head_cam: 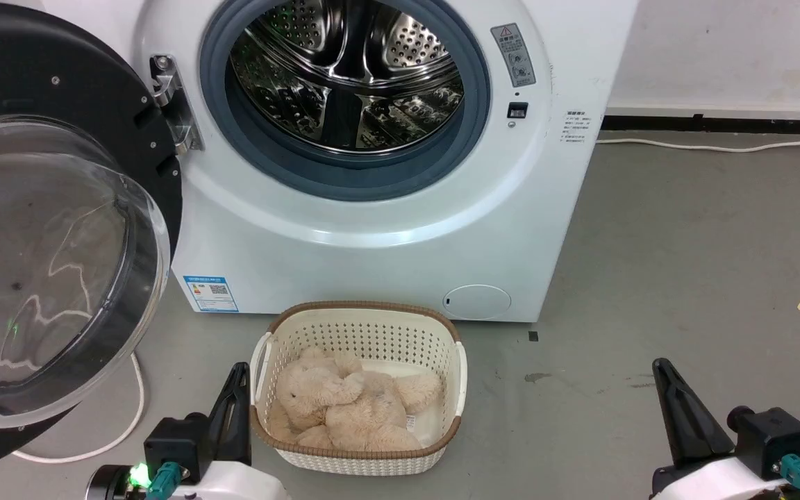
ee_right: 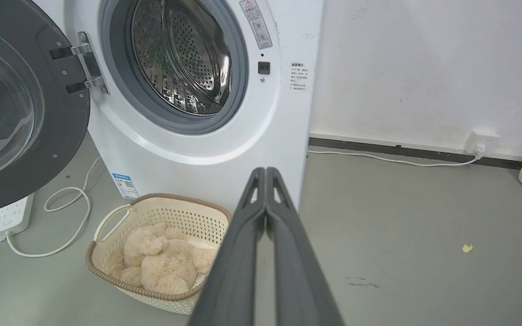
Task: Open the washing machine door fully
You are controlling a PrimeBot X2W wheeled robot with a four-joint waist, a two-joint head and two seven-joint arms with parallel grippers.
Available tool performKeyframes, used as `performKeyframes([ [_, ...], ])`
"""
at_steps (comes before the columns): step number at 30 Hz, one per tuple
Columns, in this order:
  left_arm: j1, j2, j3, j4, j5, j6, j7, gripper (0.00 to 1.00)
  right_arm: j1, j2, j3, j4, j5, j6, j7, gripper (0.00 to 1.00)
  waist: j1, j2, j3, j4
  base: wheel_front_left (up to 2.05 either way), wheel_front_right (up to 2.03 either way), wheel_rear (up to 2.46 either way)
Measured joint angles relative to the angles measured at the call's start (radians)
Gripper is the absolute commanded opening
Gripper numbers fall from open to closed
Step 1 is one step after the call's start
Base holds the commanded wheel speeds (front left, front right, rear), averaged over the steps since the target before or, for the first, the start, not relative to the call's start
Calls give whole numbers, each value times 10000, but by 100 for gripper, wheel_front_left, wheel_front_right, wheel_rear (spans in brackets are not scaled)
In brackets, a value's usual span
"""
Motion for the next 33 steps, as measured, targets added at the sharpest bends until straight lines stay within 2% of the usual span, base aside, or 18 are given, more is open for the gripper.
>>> performKeyframes([
  [33,-134,-447,802,-109,905,-612,629,0,-253,2,144,-73,-311,2,669,0,0,0,-71,-154,0,0,0],
])
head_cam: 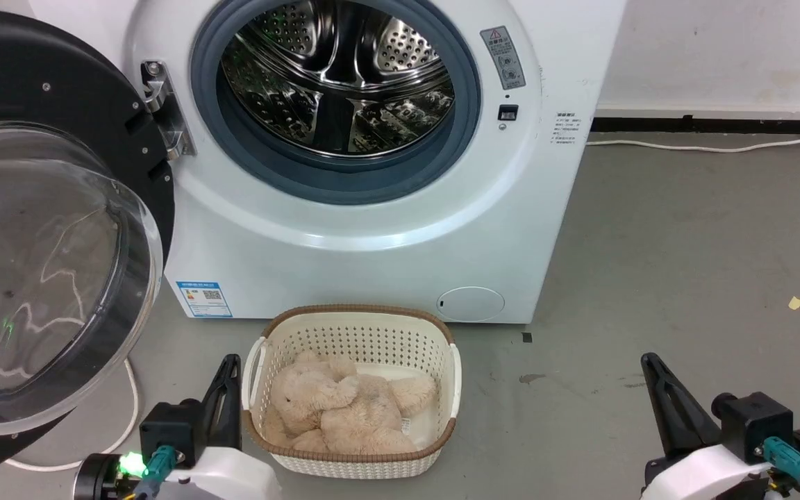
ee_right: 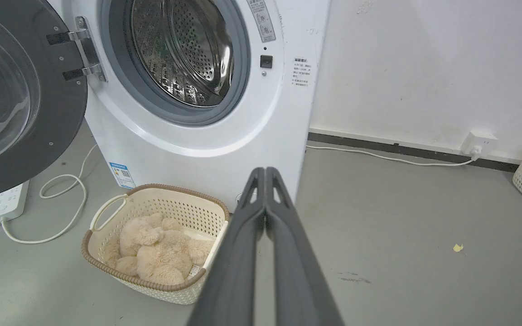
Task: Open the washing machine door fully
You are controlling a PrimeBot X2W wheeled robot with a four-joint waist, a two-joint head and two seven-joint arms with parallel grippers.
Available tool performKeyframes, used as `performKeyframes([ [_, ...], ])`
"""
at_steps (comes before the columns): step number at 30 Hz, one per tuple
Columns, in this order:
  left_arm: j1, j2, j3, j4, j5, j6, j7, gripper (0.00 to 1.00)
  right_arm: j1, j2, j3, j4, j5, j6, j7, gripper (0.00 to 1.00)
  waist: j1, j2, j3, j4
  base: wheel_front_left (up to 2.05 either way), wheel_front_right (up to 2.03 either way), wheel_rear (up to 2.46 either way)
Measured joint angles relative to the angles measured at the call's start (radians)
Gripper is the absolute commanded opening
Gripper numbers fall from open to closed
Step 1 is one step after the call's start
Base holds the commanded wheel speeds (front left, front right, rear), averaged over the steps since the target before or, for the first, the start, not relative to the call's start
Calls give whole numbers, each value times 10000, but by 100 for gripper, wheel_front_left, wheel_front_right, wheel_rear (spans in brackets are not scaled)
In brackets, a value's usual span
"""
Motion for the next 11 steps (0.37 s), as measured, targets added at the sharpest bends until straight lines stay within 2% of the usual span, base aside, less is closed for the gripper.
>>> performKeyframes([
  [11,-31,-109,272,-50,272,-201,240,0,-49,0,50,-36,-146,0,219,0,0,0,-23,-51,0,0,0],
])
